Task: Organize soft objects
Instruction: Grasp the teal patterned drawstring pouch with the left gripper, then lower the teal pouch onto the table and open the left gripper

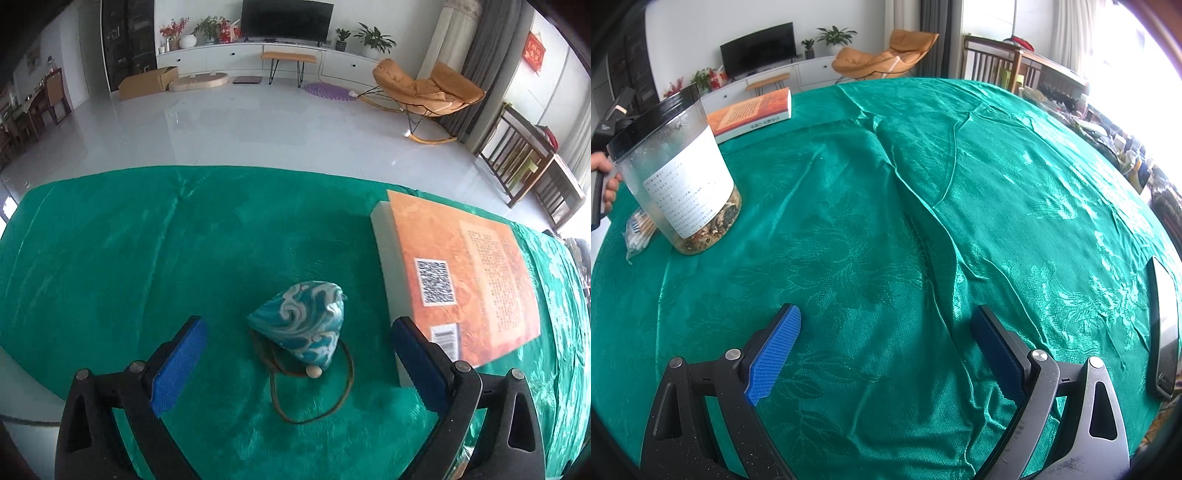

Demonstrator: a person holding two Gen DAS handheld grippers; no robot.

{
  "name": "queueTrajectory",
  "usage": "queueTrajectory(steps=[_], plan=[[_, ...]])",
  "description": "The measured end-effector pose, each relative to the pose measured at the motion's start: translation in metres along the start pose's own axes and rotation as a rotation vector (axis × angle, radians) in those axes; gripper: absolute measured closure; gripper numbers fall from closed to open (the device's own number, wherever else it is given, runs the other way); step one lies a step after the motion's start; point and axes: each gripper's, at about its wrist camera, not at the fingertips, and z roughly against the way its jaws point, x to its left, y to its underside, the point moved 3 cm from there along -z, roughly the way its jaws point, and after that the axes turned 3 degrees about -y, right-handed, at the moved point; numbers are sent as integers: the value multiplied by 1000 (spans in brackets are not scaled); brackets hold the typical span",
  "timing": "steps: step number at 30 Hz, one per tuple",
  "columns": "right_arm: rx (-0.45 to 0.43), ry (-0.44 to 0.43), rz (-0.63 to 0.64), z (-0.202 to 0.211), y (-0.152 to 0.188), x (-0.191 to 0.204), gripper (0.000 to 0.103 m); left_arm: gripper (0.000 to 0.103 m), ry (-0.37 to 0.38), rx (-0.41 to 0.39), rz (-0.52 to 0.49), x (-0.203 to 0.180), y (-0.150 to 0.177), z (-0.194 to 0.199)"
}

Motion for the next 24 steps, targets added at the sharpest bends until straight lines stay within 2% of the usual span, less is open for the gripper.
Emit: queueTrajectory(steps=[3,4,5,6,7,10,14,21,24], plan=[[0,0,0,0,0,0,8,7,-3,15,33,7,1,-16],[0,0,0,0,0,0,8,11,-19,-14,20,7,2,-15],[0,0,0,0,0,0,8,26,-37,-28,4,7,3,-15],[0,0,0,0,0,0,8,48,-69,-39,-20,8,4,-14],[0,0,0,0,0,0,8,55,-59,-51,-29,9,6,-11],[0,0,0,0,0,0,8,56,-35,-61,-4,20,14,1],[0,0,0,0,0,0,8,56,-18,-90,-24,28,34,39],[0,0,0,0,0,0,8,56,28,-99,-171,27,95,140],[0,0,0,0,0,0,8,56,52,-100,-215,22,133,183]])
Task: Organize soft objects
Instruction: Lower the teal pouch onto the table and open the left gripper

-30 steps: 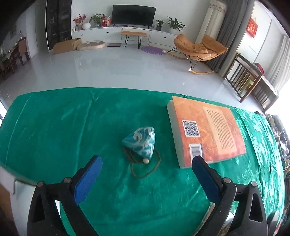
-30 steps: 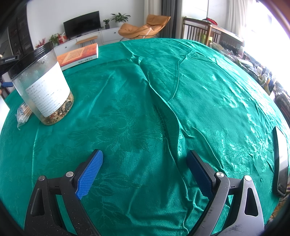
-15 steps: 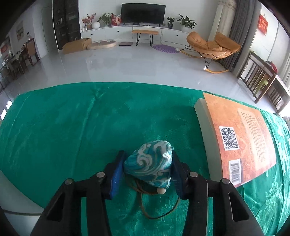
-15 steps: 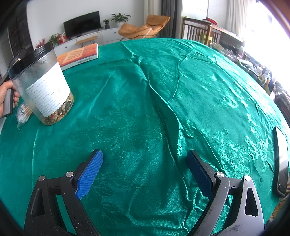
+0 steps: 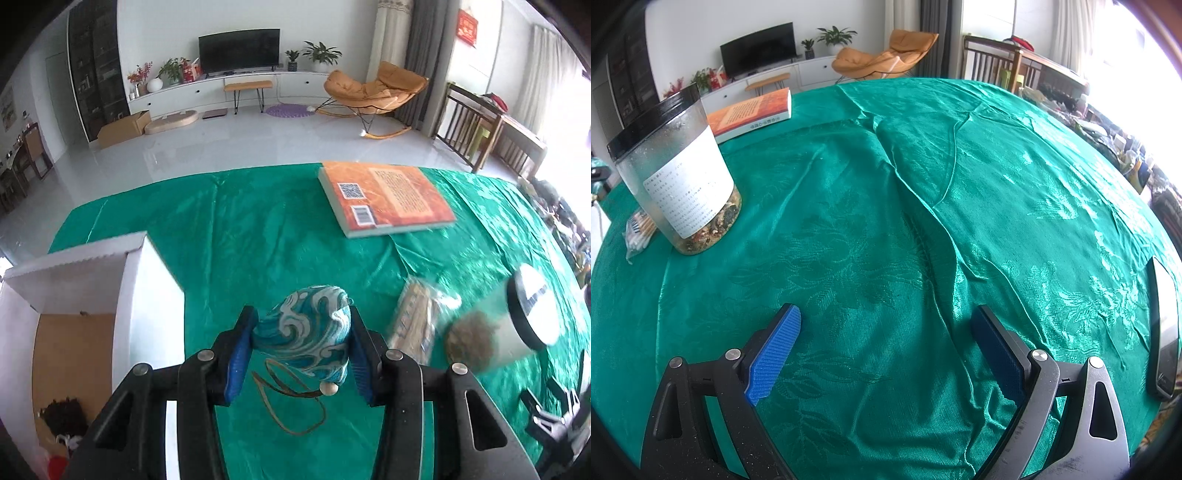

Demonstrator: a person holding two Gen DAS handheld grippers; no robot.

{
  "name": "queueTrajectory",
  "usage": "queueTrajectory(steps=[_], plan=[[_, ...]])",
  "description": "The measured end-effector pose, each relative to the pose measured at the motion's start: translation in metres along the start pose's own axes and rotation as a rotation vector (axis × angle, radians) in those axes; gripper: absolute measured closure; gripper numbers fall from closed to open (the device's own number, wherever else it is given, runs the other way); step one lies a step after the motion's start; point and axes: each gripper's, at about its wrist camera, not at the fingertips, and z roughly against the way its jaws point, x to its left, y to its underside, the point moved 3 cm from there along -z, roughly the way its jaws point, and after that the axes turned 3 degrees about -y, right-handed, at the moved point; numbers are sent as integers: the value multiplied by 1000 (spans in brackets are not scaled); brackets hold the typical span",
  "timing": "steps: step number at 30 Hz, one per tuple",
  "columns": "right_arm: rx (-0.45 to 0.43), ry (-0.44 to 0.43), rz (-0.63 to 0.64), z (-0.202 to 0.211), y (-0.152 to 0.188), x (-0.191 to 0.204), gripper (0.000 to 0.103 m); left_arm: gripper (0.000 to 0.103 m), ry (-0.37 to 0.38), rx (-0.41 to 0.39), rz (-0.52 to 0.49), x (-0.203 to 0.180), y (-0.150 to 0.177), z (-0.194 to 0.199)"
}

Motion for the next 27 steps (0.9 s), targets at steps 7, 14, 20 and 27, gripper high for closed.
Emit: queueTrajectory(steps=[7,14,20,27], plan=[[0,0,0,0,0,0,8,56,50,84,-20,-30,87,41],[0,0,0,0,0,0,8,31,-33,149,-34,-48,131,22],[0,0,0,0,0,0,8,18,-36,133,-6,-41,132,30],[0,0,0,0,0,0,8,18,38,94,-32,-43,107,54]])
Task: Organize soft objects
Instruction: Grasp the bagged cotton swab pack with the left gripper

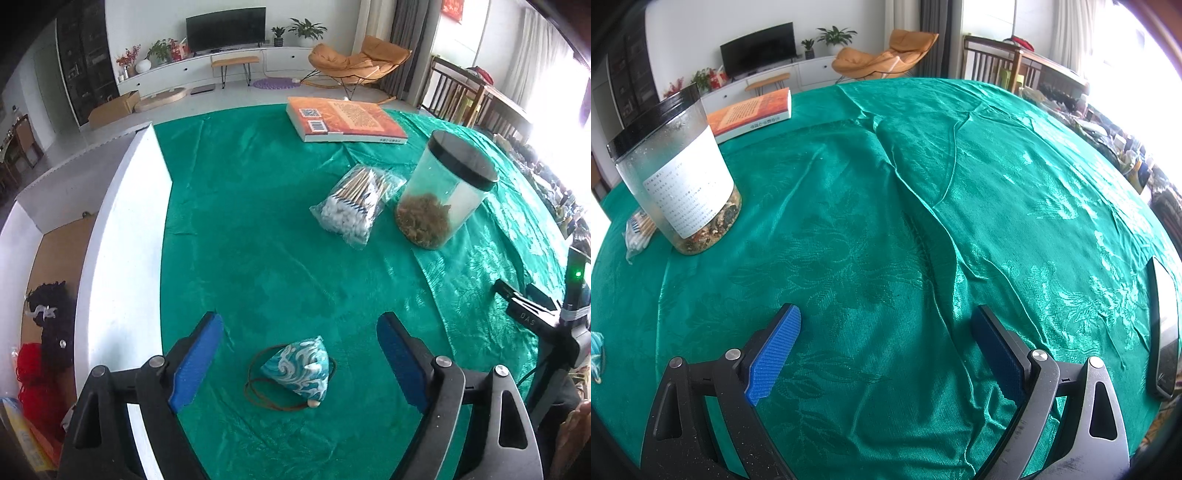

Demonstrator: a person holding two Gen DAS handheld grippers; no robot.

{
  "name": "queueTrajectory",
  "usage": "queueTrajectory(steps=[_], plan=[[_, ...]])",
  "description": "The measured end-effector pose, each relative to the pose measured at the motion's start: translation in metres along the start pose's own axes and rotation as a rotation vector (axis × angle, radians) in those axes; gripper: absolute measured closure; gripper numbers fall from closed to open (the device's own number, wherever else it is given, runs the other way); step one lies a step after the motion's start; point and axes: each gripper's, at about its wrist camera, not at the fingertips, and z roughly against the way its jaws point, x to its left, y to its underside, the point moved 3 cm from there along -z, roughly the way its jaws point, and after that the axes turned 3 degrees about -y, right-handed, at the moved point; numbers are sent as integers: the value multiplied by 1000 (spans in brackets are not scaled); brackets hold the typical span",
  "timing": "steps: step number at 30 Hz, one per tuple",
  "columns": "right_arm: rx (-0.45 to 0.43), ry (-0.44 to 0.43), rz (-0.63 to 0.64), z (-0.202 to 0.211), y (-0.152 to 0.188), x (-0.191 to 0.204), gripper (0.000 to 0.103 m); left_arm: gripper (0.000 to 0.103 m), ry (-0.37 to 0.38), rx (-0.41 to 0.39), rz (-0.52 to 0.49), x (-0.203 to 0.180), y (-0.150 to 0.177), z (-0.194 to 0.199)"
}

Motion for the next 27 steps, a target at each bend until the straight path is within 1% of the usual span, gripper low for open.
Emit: queueTrajectory(steps=[3,5,6,9,11,13,16,18,20,21,22,23,24,25,27], plan=[[0,0,0,0,0,0,8,18,51,-11,-54,-8,-28,5],[0,0,0,0,0,0,8,18,92,3,-107,-14,-49,-1],[0,0,0,0,0,0,8,18,97,16,-141,-17,-57,-8],[0,0,0,0,0,0,8,18,69,41,-210,-23,-78,-34],[0,0,0,0,0,0,8,18,84,71,-248,-32,-85,-56],[0,0,0,0,0,0,8,18,102,87,-317,-49,-89,-76],[0,0,0,0,0,0,8,18,87,83,-413,-76,-91,-102],[0,0,0,0,0,0,8,18,58,93,-424,-84,-94,-122],[0,0,0,0,0,0,8,19,35,117,-387,-83,-97,-143],[0,0,0,0,0,0,8,33,37,116,-357,-78,-98,-148],[0,0,0,0,0,0,8,40,80,104,-305,-71,-99,-148],[0,0,0,0,0,0,8,54,91,94,-262,-65,-100,-146],[0,0,0,0,0,0,8,61,95,82,-224,-57,-101,-143],[0,0,0,0,0,0,8,62,96,80,-199,-50,-101,-140],[0,0,0,0,0,0,8,64,74,73,-176,-39,-97,-130]])
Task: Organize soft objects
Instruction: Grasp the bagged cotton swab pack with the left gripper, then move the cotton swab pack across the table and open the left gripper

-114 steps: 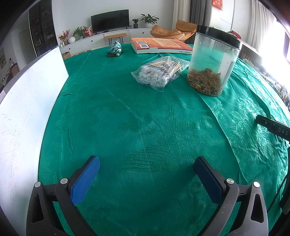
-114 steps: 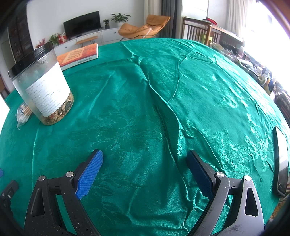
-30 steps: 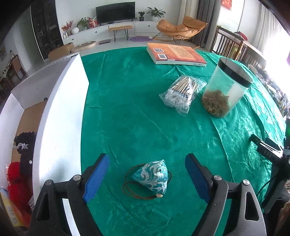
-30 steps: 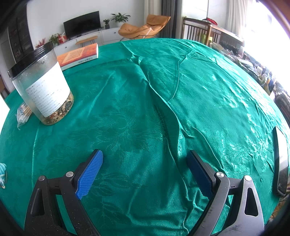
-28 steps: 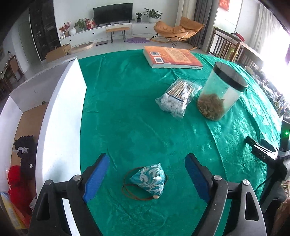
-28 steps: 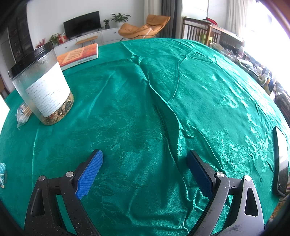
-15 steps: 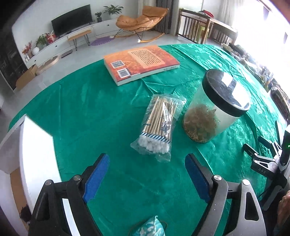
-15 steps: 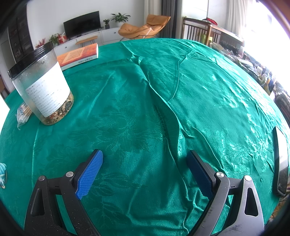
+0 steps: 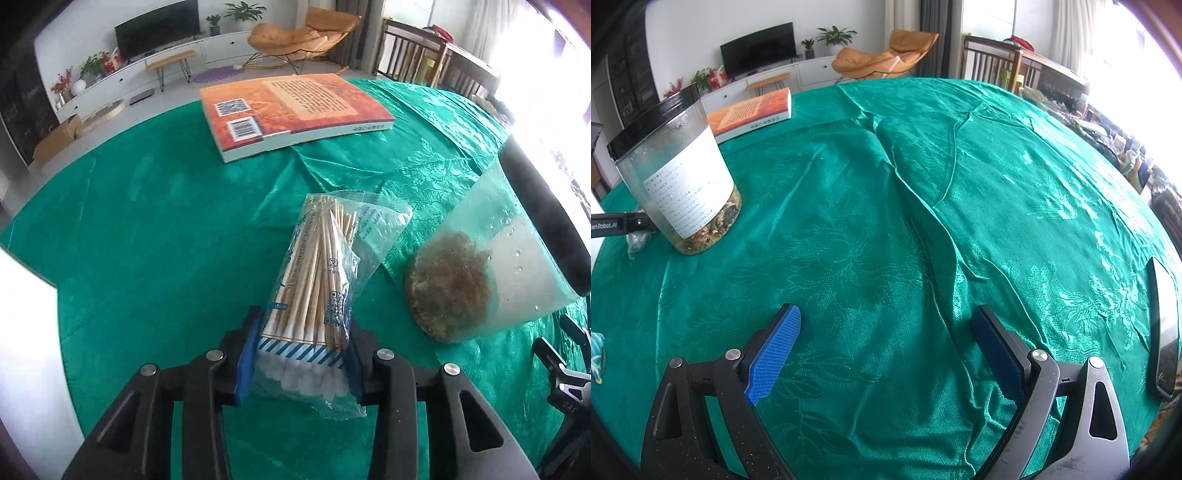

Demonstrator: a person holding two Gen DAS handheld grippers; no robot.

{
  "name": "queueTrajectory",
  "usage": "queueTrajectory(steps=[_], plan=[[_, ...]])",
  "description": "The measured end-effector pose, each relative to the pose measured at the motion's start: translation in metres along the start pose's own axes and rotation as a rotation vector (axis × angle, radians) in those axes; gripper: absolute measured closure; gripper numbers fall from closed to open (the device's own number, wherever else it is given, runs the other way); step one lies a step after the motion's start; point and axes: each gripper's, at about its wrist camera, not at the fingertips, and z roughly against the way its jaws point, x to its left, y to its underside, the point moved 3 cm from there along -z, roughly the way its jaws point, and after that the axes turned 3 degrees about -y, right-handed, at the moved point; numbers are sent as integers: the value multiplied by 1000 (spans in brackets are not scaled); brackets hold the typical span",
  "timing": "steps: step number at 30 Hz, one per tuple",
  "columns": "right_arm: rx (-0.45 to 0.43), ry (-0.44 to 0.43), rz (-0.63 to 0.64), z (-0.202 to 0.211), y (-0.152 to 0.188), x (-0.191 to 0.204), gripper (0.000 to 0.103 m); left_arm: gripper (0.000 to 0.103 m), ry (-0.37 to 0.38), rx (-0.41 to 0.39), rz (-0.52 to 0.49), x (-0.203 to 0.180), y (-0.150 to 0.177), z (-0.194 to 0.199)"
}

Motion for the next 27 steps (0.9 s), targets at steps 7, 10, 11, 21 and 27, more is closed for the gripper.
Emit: queueTrajectory(steps=[7,10,11,21,27], plan=[[0,0,0,0,0,0,8,64,19,-72,46,10,35,81],[16,-14,18,-2,-3,1,7,64,45,-89,-3,-9,59,116],[45,-34,43,-1,-3,1,8,64,57,-92,-25,-18,65,125],[-133,-42,-231,80,24,-72,9,63,260,-80,-85,-150,103,114],[-137,-59,-300,80,22,-85,9,19,49,-92,-23,-173,98,75]])
